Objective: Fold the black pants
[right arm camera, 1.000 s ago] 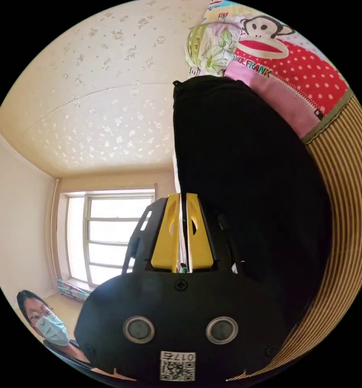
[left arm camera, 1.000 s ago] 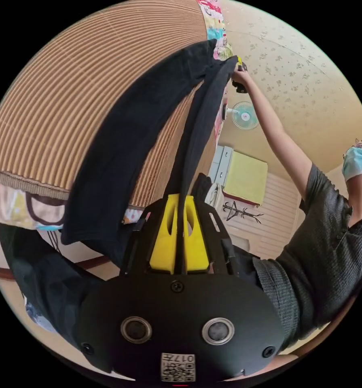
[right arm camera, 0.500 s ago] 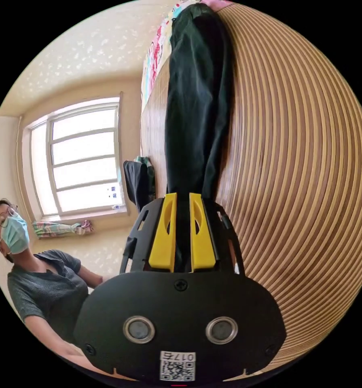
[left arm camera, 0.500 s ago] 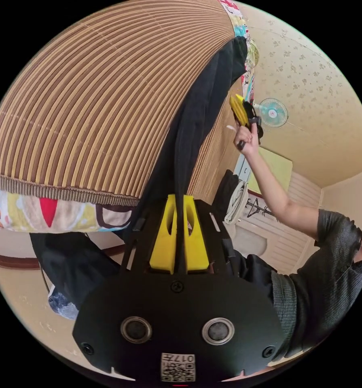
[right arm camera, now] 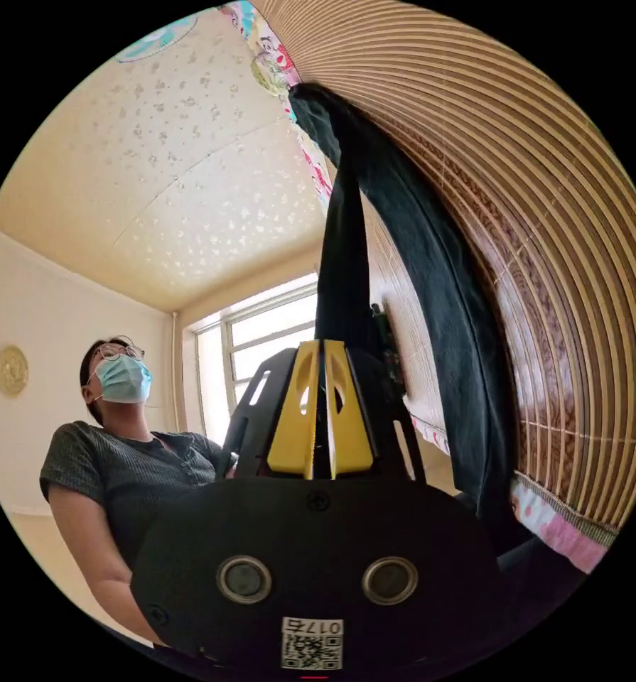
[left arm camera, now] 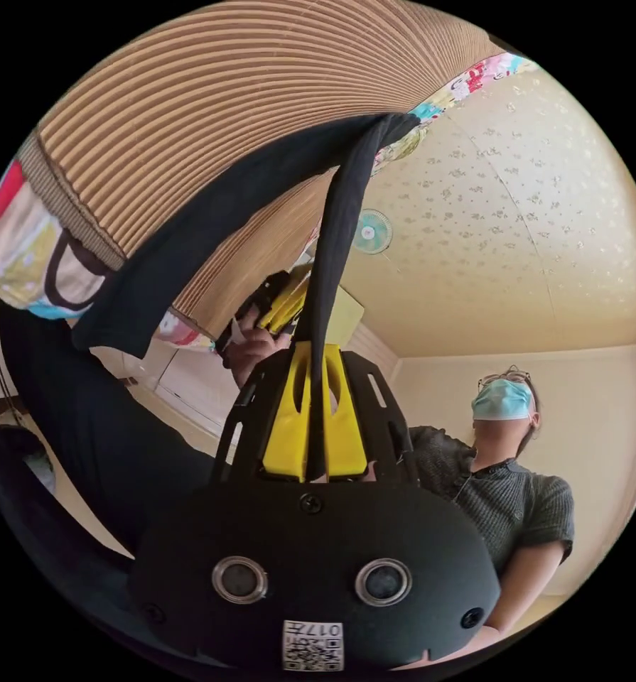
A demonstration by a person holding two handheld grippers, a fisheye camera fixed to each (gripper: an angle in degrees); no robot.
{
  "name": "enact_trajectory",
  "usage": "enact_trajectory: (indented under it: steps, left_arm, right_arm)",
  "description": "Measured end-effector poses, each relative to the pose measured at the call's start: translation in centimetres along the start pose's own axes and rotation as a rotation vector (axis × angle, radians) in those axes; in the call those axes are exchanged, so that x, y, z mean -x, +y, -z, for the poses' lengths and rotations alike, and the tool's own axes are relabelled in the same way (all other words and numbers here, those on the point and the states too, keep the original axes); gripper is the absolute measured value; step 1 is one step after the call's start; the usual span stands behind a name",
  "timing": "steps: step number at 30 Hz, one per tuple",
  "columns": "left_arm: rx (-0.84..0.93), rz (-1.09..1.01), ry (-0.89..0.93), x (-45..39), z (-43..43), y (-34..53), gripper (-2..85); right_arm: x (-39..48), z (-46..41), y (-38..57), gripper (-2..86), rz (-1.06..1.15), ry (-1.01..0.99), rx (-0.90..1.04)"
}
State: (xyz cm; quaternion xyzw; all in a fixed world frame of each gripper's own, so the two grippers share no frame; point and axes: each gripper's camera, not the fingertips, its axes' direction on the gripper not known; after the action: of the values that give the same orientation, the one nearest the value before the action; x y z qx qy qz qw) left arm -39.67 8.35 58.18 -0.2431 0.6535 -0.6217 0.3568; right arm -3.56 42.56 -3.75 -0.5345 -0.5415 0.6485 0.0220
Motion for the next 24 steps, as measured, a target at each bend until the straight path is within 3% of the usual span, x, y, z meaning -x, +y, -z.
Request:
enact_trajectory:
  steps: [4,6,8,12,15,18,21,23,24]
  left_arm:
    - [0.115,-0.068,-0.358,-2.7,1.7,-1.2,0.1]
    - [0.155,-0.072,-0.423,-2.7,1.7,-1.7,0.3]
    - [0.170,-0.036,-0.352,-2.0,1.7,-1.9,0.0]
    - [0.200,0.010,-0.016,-0.4,0.4,-0.7,-0.6]
    - [0.219,0.042,-0.030,0.5,-0.2,0.8,-0.4]
    - [0.235,0.027,-0.125,0.8,-0.1,1.5,0.7]
    - [0.257,-0.028,-0.420,0.1,0.0,2.2,5.1]
    - [0.209,-0.049,-0.615,0.1,0.7,2.6,6.3]
    - [0.163,-0.061,-0.664,0.3,1.3,2.7,6.6]
  right_arm:
    - [2.6,-0.5,0.9,2.4,0.104,0.192,0.016]
    - [1.9,-1.1,1.1,3.2,0.079,0.330,0.049]
    - [-0.2,-1.4,1.5,8.6,0.000,0.350,0.040]
    - [-1.9,-1.9,2.7,14.2,-0.047,0.283,-0.035]
    - [-2.7,-3.0,2.7,14.7,-0.063,0.077,-0.091]
    - [-0.3,-4.1,1.9,4.7,0.020,0.043,-0.111]
    - [2.7,-5.1,1.8,2.7,0.117,0.336,-0.073]
    - [1.2,-5.5,1.3,2.1,0.043,0.812,-0.019]
    - [0.6,-5.6,1.1,2.1,0.022,0.906,-0.004]
